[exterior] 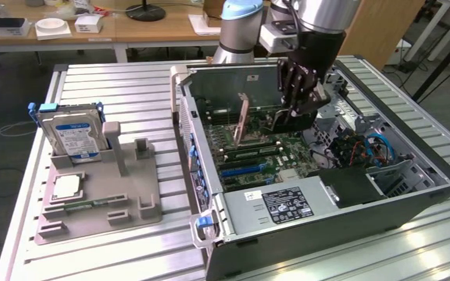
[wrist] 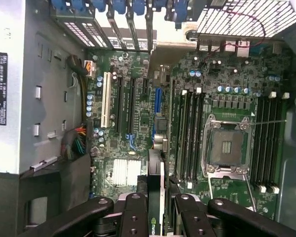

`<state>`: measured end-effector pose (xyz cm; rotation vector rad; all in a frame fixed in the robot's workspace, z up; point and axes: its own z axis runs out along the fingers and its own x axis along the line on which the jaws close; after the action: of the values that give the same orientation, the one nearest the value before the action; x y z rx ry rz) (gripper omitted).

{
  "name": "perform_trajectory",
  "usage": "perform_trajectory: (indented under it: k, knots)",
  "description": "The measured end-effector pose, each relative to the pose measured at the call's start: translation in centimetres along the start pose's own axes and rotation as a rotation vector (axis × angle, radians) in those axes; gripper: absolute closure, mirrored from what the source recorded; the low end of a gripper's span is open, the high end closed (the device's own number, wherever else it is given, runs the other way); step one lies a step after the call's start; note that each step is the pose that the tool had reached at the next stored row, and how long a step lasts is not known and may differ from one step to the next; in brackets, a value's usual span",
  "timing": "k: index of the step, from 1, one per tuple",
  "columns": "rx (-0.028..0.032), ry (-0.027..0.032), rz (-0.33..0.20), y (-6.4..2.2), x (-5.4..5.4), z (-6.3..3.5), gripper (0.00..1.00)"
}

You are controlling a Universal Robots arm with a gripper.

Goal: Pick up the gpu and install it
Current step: 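Insert the gpu into the slot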

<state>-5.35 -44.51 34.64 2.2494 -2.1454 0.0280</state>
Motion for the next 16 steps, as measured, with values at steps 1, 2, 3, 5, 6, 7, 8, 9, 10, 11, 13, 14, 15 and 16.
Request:
perform_trajectory:
  k: [1, 2, 3, 5, 6, 7, 8, 9, 10, 11, 13, 14, 15, 16]
  knots:
    - [0.0007, 0.0001, 0.0, 0.0, 0.0, 0.19, 0.74]
    - [0.0013, 0.0001, 0.0, 0.01, 0.0, 0.37, 0.74]
    - [0.0019, 0.0002, 0.0, 0.02, 0.0, 0.54, 0.74]
    - [0.0031, 0.0001, 0.0, 0.02, 0.0, 0.91, 0.74]
    - [0.0036, 0.0001, 0.0, 0.03, 0.0, 1.09, 0.74]
    - [0.0039, 0.0001, 0.0, 0.04, 0.0, 1.28, 0.74]
    - [0.0043, 0.0001, 0.0, 0.04, -0.1, 1.46, 0.74]
    - [0.0048, 0.0002, 0.0, 0.06, -0.1, 1.64, 0.74]
    - [0.0052, 0.0002, 0.0, 0.07, -0.1, 1.82, 0.74]
    - [0.0057, 0.0003, 0.0, 0.08, -0.1, 2.0, 0.74]
    - [0.0063, 0.0003, 0.0, 0.14, -0.1, 2.37, 0.74]
    - [0.0065, 0.0004, 0.0, 0.18, -0.1, 2.55, 0.74]
    - [0.0068, 0.0008, 0.0, 0.24, -0.1, 2.74, 0.74]
    - [0.0069, 0.0015, 0.0, 0.3, -0.1, 2.89, 0.74]
